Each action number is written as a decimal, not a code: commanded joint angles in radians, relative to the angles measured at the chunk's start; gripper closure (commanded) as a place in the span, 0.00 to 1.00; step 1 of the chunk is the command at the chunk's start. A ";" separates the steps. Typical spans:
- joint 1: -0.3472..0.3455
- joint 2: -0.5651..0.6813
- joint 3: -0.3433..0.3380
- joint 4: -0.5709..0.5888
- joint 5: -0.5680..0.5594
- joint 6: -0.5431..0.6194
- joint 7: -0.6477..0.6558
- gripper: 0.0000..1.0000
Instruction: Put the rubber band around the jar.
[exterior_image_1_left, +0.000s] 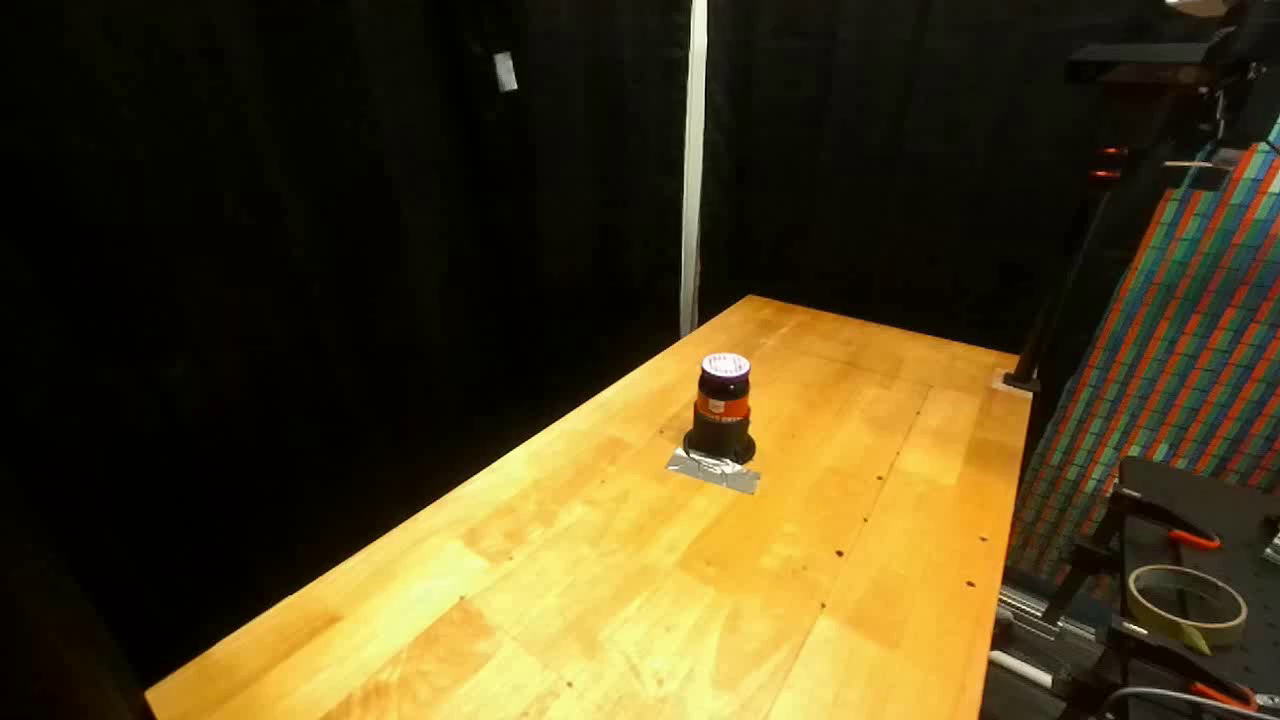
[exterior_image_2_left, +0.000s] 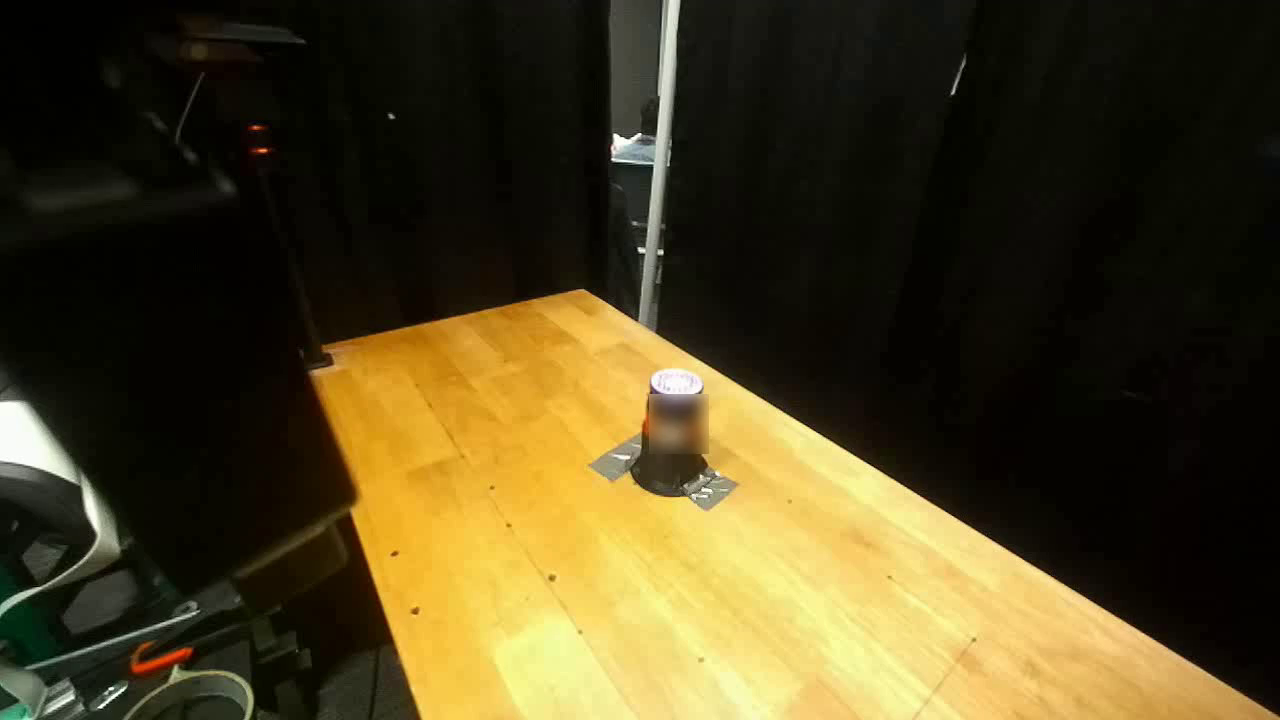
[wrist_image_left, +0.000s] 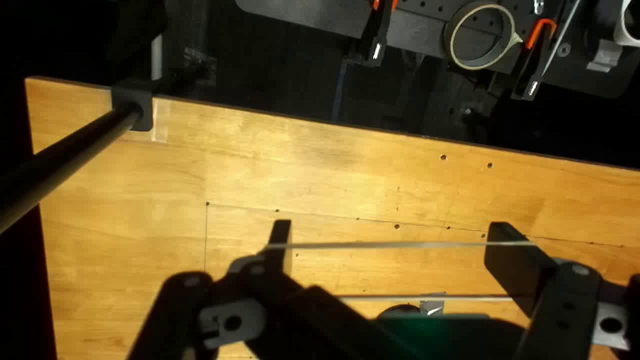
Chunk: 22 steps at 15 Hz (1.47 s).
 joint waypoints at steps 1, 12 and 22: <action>-0.015 0.005 0.012 0.004 0.010 0.000 -0.009 0.00; 0.152 0.357 0.101 0.141 0.144 0.089 0.013 0.00; 0.160 0.968 0.318 0.552 0.331 0.286 0.148 0.00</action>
